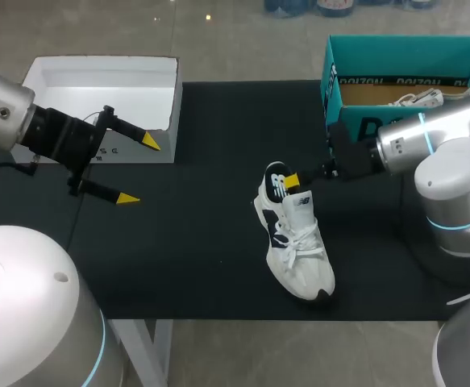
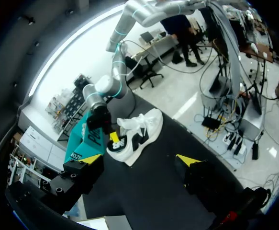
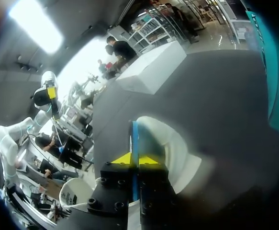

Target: Take the shoe out of the shoebox, open the shoe tongue, remove and reinsert the insole, then place the shoe into the shoebox

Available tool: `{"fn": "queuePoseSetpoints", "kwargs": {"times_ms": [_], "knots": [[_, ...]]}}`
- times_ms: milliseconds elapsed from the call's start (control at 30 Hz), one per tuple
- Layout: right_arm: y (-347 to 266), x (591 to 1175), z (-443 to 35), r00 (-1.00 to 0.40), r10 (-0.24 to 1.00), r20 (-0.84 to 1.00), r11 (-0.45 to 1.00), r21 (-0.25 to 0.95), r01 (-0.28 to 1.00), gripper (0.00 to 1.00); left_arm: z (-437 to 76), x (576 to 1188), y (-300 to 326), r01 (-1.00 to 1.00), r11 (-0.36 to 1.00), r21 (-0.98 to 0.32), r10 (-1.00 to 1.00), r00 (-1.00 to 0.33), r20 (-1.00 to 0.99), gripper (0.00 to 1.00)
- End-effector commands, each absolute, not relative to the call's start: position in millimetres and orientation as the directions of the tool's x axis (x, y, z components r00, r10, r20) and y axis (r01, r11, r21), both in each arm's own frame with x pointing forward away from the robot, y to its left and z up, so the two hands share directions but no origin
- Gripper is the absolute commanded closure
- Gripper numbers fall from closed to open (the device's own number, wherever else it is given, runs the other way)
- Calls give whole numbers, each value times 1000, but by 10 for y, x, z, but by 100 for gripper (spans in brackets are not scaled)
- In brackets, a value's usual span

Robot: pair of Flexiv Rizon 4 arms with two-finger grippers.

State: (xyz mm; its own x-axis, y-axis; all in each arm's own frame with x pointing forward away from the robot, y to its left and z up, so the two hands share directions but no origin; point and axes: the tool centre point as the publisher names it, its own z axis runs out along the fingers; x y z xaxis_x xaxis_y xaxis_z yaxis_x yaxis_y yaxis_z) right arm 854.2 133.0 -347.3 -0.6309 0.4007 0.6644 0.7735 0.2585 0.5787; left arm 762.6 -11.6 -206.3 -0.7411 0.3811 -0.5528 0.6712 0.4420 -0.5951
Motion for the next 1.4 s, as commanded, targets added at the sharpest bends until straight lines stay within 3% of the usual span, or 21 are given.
{"fn": "queuePoseSetpoints", "kwargs": {"times_ms": [33, 567, 600, 633, 667, 733, 1400], "knots": [[1347, 8485, -3508, -628, 403, 666, 264, 572, 776, 100, -2057, 7623, -115, 671, 445, -594, 384, -741, -551, 0], [1341, 8347, -3642, -599, 419, 682, 273, 535, 800, 100, -2057, 7623, -115, 671, 445, -594, 384, -741, -551, 0], [1343, 8356, -3629, -600, 419, 682, 272, 535, 799, 82, -2057, 7623, -115, 671, 445, -594, 384, -741, -551, 0], [1345, 8367, -3618, -601, 419, 681, 272, 537, 798, 57, -2057, 7623, -115, 671, 445, -594, 384, -741, -551, 0], [1347, 8377, -3603, -604, 419, 678, 271, 541, 796, 46, -2057, 7623, -115, 671, 445, -594, 384, -741, -551, 0], [1351, 8397, -3578, -607, 420, 675, 270, 546, 793, 1, -2057, 7623, -115, 671, 445, -594, 384, -741, -551, 0], [1276, 8617, -3243, -644, 452, 617, 224, 620, 752, 0, -2057, 7623, -115, 671, 445, -594, 384, -741, -551, 0]]}}
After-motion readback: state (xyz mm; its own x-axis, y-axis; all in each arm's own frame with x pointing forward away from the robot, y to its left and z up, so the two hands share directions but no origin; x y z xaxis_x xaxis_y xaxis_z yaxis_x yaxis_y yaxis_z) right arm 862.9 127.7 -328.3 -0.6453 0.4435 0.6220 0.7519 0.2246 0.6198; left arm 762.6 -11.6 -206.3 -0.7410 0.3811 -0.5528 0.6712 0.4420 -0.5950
